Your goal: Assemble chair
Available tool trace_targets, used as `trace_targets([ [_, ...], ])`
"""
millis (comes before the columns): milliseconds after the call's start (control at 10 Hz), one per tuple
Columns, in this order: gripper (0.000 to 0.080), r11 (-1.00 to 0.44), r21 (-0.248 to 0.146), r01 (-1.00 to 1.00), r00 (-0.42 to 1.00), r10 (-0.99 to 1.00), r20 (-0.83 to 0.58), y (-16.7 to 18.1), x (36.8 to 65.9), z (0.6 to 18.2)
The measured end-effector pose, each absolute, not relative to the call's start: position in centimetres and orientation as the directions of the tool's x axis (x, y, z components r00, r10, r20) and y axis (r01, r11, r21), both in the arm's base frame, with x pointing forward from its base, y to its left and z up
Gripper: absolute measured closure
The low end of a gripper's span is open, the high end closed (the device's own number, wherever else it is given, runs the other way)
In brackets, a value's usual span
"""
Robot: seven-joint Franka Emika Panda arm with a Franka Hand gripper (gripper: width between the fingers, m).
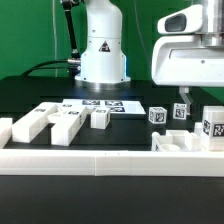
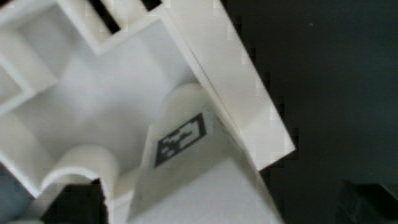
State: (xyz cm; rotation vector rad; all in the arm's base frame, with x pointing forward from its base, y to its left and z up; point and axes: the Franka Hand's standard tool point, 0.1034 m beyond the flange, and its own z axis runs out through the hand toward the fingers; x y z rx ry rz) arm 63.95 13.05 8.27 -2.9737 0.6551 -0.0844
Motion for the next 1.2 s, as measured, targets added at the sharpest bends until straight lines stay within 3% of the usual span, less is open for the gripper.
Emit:
trace_targets([
  [700,0.0159,-0.997,-0.064,-0.037,0.997,-0.042,0.072,12.69,63.96,8.18],
  [900,0.0516,-0.997,-0.064,-0.04,0.996,-0.045,0.072,12.7,63.97,8.2],
  [1200,0.0511,-0.992,-0.071,-0.105,0.992,-0.11,0.068,12.67,63.97,8.19],
])
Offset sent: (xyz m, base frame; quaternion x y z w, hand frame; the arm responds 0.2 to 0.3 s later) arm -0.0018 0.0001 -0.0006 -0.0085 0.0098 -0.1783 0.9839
